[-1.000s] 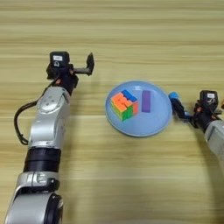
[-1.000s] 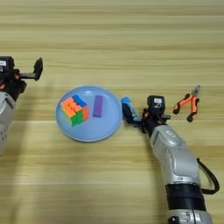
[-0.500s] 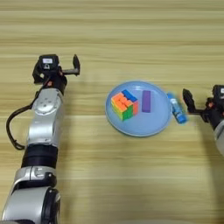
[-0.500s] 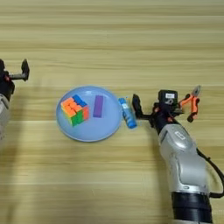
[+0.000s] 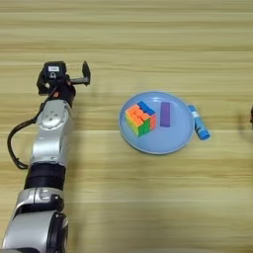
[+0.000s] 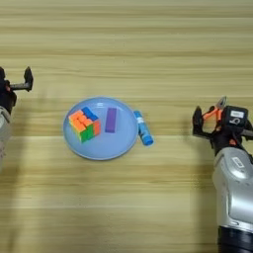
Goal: Move the objects on the table
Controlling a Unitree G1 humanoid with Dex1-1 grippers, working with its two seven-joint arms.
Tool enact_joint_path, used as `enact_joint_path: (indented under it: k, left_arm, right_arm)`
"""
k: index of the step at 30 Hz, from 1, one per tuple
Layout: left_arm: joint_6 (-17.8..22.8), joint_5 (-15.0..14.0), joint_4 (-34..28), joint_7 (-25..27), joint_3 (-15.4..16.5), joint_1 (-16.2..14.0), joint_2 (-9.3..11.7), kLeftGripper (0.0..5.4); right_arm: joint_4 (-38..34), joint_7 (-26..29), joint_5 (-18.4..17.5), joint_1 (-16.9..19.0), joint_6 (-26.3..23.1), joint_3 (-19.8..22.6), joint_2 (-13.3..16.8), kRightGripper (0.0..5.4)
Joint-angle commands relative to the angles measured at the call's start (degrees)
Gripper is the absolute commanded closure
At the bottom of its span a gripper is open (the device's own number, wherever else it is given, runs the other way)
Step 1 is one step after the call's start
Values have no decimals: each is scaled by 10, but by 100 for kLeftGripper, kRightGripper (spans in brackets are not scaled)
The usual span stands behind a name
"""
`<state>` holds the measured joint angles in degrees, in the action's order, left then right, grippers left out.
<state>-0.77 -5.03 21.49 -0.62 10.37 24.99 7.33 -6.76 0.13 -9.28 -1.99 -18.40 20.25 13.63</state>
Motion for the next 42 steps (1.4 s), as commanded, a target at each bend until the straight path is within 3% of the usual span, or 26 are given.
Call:
enact_joint_path:
  k: [1,13,20,31,42]
  left_arm:
    - [-4,-4,-3,3,0,5,0,0]
    - [-3,-6,1,8,2,8,2,0]
    - [-4,-5,2,9,4,8,3,0]
    - [-3,-6,1,12,6,7,4,0]
    - [-3,-6,1,13,8,6,5,0]
  right_arm:
    - [28,-12,10,0,-2,15,14,2]
    - [148,-17,30,-28,34,10,29,2]
    - [166,-9,26,-40,54,2,27,2]
    - [276,-7,30,-78,96,-2,37,2]
    - [325,-7,28,-91,122,-4,44,2]
